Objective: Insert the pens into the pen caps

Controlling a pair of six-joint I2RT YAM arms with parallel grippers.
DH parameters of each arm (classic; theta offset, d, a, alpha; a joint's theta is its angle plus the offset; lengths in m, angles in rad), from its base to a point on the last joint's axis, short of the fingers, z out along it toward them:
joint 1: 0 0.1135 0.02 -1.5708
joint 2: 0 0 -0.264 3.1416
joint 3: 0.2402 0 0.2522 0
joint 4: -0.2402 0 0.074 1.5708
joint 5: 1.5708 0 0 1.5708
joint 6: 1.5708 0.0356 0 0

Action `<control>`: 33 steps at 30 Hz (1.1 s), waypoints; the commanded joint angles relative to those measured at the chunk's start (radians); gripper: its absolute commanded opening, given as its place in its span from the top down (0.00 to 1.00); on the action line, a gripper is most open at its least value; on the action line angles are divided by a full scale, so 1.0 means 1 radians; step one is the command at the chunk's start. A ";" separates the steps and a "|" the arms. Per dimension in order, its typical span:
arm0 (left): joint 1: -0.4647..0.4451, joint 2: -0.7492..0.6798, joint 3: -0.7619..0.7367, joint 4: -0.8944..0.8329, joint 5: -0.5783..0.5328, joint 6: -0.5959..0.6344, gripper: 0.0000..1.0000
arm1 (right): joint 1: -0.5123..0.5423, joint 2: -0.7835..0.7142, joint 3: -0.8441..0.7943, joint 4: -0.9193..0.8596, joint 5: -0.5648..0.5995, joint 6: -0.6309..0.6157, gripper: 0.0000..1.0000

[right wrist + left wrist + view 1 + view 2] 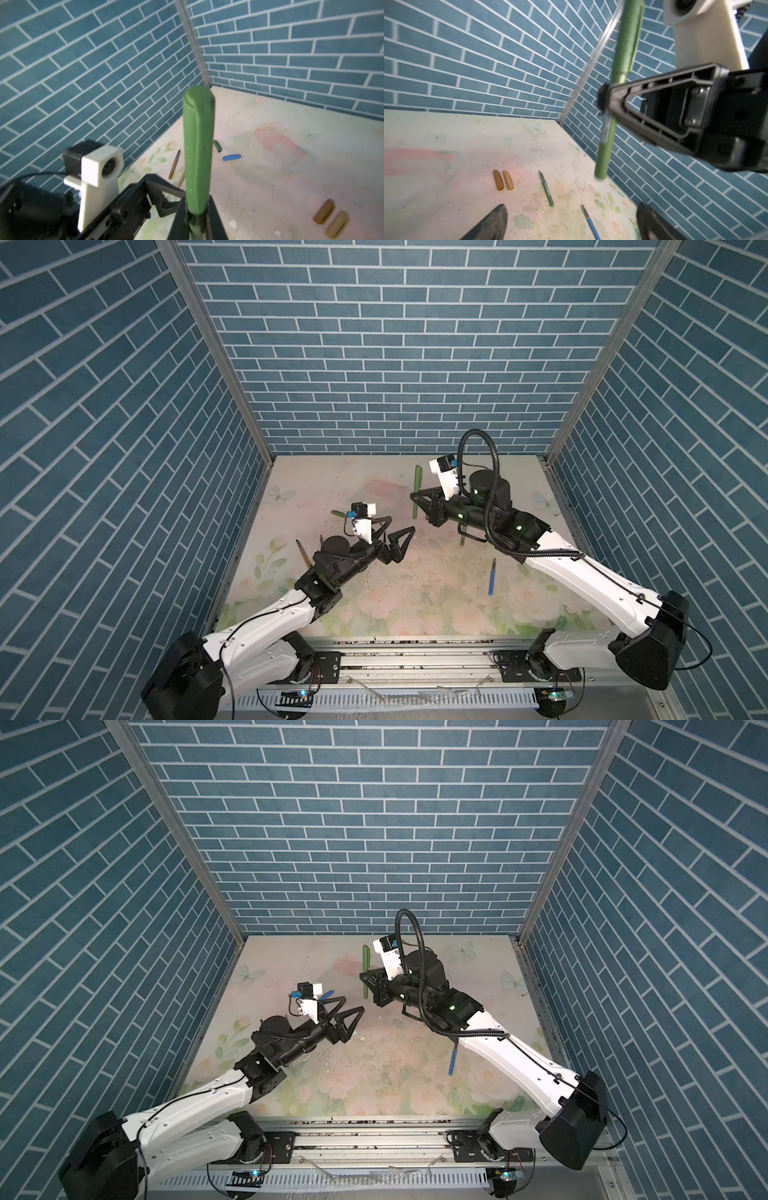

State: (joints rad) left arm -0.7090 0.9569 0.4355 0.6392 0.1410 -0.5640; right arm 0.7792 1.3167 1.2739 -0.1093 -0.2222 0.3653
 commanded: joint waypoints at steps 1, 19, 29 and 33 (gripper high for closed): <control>0.011 -0.123 -0.061 -0.101 -0.217 -0.121 0.00 | -0.094 0.052 0.107 -0.130 0.086 -0.009 1.00; 0.160 -0.293 0.225 -0.994 -0.361 -0.084 0.01 | -0.565 0.753 0.454 -0.764 0.181 -0.161 0.95; 0.173 -0.260 0.149 -0.935 -0.346 -0.127 0.00 | -0.580 1.018 0.674 -0.859 0.202 -0.188 0.81; 0.179 -0.246 0.152 -0.927 -0.325 -0.120 0.00 | -0.579 1.038 0.700 -0.877 0.202 -0.188 0.64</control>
State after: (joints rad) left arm -0.5400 0.7074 0.5919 -0.3080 -0.2047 -0.6849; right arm 0.2035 2.3348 1.9526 -0.9272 -0.0391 0.2016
